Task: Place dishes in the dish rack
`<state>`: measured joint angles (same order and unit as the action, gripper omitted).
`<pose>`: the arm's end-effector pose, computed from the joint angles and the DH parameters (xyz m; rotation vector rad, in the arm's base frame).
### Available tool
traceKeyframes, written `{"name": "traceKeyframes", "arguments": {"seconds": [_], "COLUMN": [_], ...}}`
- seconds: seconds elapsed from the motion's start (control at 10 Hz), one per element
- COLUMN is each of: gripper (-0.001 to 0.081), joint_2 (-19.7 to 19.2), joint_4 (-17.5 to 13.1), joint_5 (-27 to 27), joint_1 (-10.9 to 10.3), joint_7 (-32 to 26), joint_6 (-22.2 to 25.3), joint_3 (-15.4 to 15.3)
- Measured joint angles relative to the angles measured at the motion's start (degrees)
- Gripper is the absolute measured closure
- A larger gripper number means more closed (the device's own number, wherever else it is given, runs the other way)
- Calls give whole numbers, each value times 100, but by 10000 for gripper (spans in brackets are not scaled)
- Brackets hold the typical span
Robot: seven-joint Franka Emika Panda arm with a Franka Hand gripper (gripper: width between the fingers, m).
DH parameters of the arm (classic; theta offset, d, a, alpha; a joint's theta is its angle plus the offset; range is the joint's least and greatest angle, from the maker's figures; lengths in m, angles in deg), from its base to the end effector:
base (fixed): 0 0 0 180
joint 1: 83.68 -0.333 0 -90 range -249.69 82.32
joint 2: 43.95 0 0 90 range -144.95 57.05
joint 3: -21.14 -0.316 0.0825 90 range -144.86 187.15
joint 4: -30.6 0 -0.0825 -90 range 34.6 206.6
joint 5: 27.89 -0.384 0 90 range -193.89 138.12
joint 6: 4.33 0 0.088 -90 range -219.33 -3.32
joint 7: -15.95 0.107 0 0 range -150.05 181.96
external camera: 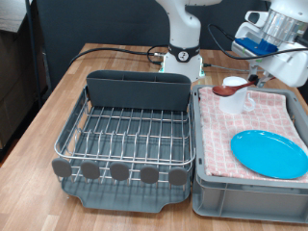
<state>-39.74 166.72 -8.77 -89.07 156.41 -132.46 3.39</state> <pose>0.4470 0.1803 0.3463 1.8297 -2.3844 0.3994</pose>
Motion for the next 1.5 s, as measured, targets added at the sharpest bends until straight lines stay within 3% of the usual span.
{"name": "traceKeyframes", "arguments": {"seconds": [0.2,0.6,1.5], "gripper": [714,714,714], "joint_2": [-30,169,1557], "joint_4": [-6,83,1562], "joint_5": [28,46,-31], "joint_1": [-2,42,225], "joint_7": [-92,349,480], "joint_6": [-12,223,-76], "joint_3": [1,185,1256]}}
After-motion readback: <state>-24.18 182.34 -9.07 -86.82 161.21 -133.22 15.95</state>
